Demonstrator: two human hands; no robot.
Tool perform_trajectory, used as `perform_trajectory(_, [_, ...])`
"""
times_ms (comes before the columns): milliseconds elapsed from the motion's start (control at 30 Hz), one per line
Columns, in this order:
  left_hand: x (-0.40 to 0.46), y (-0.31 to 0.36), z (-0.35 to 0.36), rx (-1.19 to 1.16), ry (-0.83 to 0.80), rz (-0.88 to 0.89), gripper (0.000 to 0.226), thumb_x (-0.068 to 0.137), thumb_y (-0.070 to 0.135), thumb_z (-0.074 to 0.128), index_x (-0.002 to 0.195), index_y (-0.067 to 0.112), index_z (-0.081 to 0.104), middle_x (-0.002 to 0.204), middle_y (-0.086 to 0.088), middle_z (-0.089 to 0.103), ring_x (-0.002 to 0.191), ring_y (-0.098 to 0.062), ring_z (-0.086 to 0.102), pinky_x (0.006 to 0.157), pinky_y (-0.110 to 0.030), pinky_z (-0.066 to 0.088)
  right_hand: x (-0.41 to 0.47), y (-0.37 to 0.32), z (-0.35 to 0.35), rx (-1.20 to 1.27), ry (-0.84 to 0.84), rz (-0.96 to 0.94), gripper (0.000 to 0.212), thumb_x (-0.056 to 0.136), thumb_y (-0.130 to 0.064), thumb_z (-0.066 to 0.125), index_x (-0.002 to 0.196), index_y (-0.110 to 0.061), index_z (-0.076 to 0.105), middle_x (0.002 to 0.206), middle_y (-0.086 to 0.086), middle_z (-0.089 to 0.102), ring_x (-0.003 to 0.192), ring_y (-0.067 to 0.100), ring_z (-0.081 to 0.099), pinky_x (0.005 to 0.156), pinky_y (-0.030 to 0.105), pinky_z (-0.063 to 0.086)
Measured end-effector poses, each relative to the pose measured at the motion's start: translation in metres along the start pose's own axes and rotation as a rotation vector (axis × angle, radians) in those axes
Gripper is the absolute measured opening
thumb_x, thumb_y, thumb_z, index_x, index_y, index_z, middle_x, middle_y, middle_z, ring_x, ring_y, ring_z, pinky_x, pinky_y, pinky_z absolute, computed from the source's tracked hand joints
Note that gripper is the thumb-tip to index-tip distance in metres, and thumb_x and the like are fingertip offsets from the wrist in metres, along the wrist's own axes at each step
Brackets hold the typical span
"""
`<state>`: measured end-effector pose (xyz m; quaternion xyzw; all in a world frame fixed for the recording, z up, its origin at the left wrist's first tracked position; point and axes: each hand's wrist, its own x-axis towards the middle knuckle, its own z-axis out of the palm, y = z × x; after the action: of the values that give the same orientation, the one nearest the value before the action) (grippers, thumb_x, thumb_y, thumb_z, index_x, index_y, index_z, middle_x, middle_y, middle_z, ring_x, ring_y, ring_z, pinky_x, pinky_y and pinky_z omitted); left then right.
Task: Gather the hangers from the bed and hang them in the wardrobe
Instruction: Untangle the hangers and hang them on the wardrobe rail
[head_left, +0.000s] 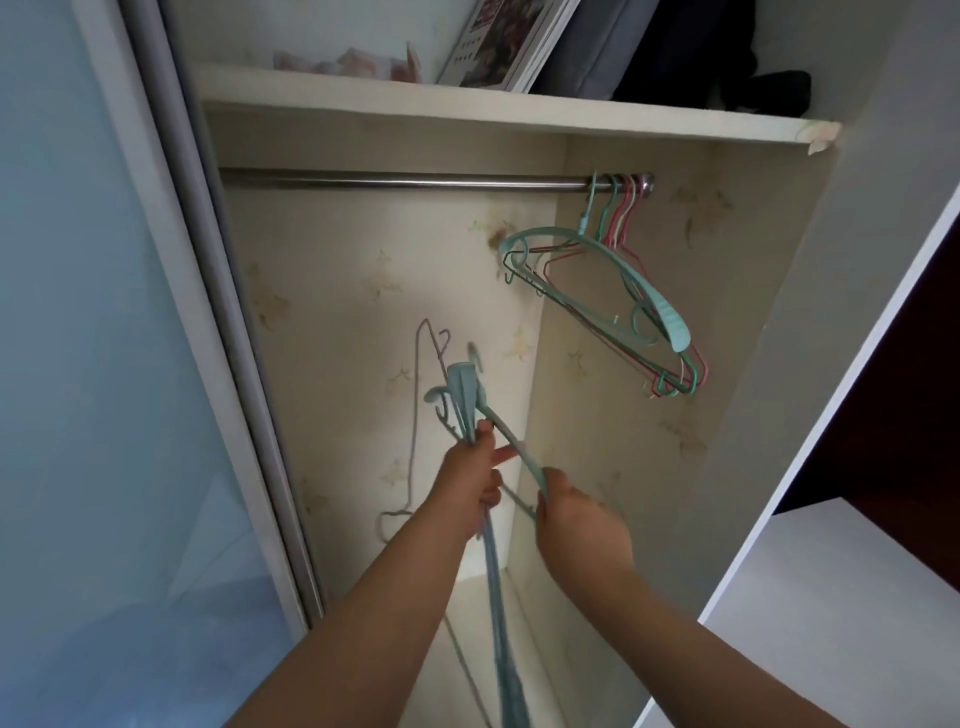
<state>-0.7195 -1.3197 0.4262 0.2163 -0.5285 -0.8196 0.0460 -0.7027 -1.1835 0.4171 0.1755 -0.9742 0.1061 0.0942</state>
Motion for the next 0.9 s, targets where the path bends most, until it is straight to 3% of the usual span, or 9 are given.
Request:
perform_trajectory(100, [-0.004,-0.005,0.005,0.004,-0.033,0.030,0.024,0.094,0.033,0.059,0.118,0.027,0.058,0.080,-0.001,0.071,0.041,-0.008,0.033,0.037,-0.019,0.030,-0.009,-0.019,-0.007,0.016,-0.034,-0.145,0.046,0.100,-0.033,0.035,0.144,-0.021,0.027,0.105,0.001,0.067,0.088,0.024,0.067,0.068,0.028,0.045])
perform_trajectory(233, [-0.007,-0.002,-0.009,0.077,-0.023,0.052,0.025,0.090,0.023,0.065,0.114,0.021,0.068,0.064,0.002,0.051,0.047,-0.010,0.037,0.043,-0.020,0.031,0.004,-0.006,-0.025,0.321,-0.007,-0.061,0.033,0.100,-0.035,0.033,0.131,-0.027,0.042,0.121,0.003,0.063,0.108,0.026,0.061,0.086,0.035,0.049])
perform_trajectory(333, [-0.013,0.007,-0.024,0.155,-0.170,-0.024,0.022,0.093,0.026,0.060,0.114,0.022,0.065,0.059,0.007,0.047,0.042,-0.006,0.030,0.037,-0.018,0.025,0.043,0.041,-0.024,0.368,0.037,0.100,0.062,0.090,-0.011,0.045,0.146,-0.025,0.023,0.151,0.004,0.030,0.137,0.027,0.033,0.107,0.045,0.035])
perform_trajectory(433, [-0.021,0.016,-0.040,0.279,-0.356,-0.089,0.025,0.096,0.028,0.054,0.119,0.022,0.061,0.058,0.008,0.040,0.042,-0.005,0.028,0.036,-0.017,0.024,0.071,0.078,-0.017,0.096,-0.107,0.051,0.080,0.090,-0.032,0.058,0.151,-0.031,0.007,0.160,0.005,0.000,0.147,0.031,0.002,0.116,0.052,0.017])
perform_trajectory(533, [-0.026,0.018,-0.054,0.357,-0.417,-0.093,0.028,0.099,0.032,0.049,0.122,0.022,0.062,0.059,0.007,0.044,0.044,-0.005,0.030,0.039,-0.017,0.025,0.087,0.099,-0.014,0.033,-0.082,-0.033,0.053,0.090,-0.059,0.047,0.133,-0.030,0.042,0.149,0.005,0.035,0.142,0.026,0.024,0.115,0.052,0.008])
perform_trajectory(600, [-0.025,0.016,-0.062,0.399,-0.330,-0.072,0.032,0.100,0.040,0.045,0.113,0.023,0.068,0.064,0.005,0.058,0.044,-0.005,0.033,0.041,-0.018,0.028,0.090,0.104,-0.022,0.047,-0.063,-0.089,0.038,0.087,-0.061,0.047,0.099,-0.025,0.053,0.104,0.001,0.060,0.115,0.024,0.054,0.110,0.045,0.022])
perform_trajectory(667, [-0.016,0.011,-0.070,0.329,-0.149,-0.038,0.040,0.100,0.044,0.042,0.106,0.019,0.072,0.072,0.005,0.065,0.041,-0.003,0.030,0.038,-0.018,0.024,0.088,0.109,-0.031,0.111,-0.014,-0.138,0.037,0.084,-0.057,0.055,0.081,-0.022,0.047,0.077,-0.001,0.054,0.087,0.028,0.060,0.082,0.034,0.038])
perform_trajectory(733, [-0.003,0.006,-0.078,0.148,0.084,0.002,0.042,0.101,0.041,0.040,0.102,0.012,0.071,0.067,0.003,0.055,0.034,-0.002,0.026,0.033,-0.016,0.020,0.082,0.113,-0.036,0.114,0.032,-0.133,0.036,0.084,-0.054,0.058,0.080,-0.020,0.048,0.074,-0.001,0.051,0.081,0.029,0.057,0.069,0.032,0.035])
perform_trajectory(900, [0.013,0.003,-0.089,-0.011,0.457,0.088,0.048,0.102,0.043,0.034,0.080,0.012,0.063,0.056,0.002,0.035,0.037,-0.009,0.026,0.032,-0.012,0.019,0.072,0.134,-0.031,0.015,-0.085,0.006,0.045,0.091,-0.056,0.046,0.102,-0.013,0.056,0.104,0.010,0.057,0.101,0.031,0.055,0.087,0.040,0.043])
